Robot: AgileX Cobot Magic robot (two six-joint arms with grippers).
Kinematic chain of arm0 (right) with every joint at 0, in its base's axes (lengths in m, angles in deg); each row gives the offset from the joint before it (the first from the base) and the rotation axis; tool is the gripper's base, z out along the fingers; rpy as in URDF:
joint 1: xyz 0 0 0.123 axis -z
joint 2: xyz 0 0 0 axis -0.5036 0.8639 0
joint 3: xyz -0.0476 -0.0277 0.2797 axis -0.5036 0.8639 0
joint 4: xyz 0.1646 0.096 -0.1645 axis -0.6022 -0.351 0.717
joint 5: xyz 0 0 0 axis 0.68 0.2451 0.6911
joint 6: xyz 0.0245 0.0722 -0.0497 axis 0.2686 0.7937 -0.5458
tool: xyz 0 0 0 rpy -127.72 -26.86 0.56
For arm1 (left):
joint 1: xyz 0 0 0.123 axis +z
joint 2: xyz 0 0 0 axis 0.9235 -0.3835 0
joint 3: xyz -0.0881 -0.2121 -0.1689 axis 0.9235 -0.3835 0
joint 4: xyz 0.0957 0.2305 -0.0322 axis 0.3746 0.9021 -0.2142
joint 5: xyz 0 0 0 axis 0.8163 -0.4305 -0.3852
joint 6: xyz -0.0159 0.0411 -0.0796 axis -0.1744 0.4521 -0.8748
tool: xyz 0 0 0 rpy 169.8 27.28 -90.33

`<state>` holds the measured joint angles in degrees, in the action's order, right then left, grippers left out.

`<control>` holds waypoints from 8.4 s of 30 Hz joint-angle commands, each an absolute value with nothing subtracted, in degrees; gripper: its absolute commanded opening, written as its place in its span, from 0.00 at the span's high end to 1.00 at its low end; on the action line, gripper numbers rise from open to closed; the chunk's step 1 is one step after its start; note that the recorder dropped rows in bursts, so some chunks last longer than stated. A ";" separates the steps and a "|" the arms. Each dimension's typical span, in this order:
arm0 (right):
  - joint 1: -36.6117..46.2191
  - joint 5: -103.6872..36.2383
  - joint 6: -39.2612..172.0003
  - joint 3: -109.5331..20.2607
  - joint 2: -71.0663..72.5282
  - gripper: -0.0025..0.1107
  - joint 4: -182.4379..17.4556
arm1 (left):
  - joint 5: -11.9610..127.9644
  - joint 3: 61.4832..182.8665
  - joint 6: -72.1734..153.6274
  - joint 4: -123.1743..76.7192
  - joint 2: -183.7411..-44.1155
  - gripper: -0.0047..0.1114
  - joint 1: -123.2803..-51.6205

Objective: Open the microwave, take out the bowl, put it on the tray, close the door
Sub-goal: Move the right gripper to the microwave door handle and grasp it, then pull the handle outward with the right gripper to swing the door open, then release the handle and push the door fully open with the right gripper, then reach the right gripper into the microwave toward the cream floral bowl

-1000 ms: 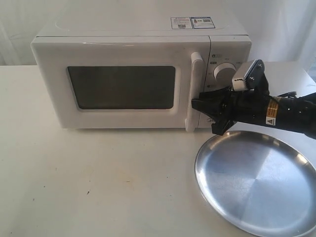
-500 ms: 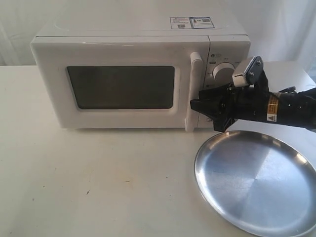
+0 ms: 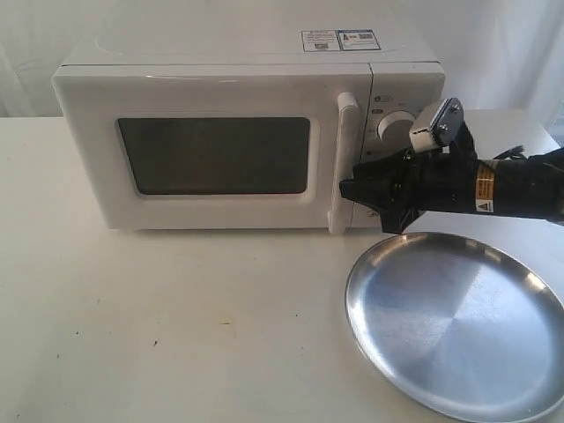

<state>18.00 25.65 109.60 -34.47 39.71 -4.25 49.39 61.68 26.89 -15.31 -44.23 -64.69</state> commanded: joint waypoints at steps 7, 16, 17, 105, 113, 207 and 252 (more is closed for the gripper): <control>13.19 36.00 109.47 -34.81 32.76 0.70 3.81 | 49.49 61.48 26.55 -15.49 -44.12 0.96 -64.74; 13.19 27.59 108.82 -28.74 25.20 0.70 1.95 | 49.49 61.48 26.55 -15.49 -44.12 0.96 -64.74; 13.19 27.59 108.52 -28.63 25.94 0.70 1.75 | 49.49 61.48 26.55 -15.49 -44.12 0.96 -64.74; 5.10 36.24 106.19 -19.69 26.54 0.98 17.46 | 49.49 61.48 26.55 -15.49 -44.12 0.96 -64.74; 5.10 36.24 112.30 -19.69 25.91 0.98 17.46 | 49.49 61.48 26.55 -15.49 -44.12 0.96 -64.74; 3.30 22.15 145.76 -23.73 13.03 0.98 11.61 | 49.49 61.48 26.55 -15.49 -44.12 0.96 -64.74; -11.36 -40.30 62.71 -81.98 62.34 0.54 -40.50 | 49.49 61.48 26.55 -15.49 -44.12 0.96 -64.74</control>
<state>-12.78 -29.58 60.19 -81.47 60.98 -36.76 49.39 61.68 26.91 -15.29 -44.23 -64.69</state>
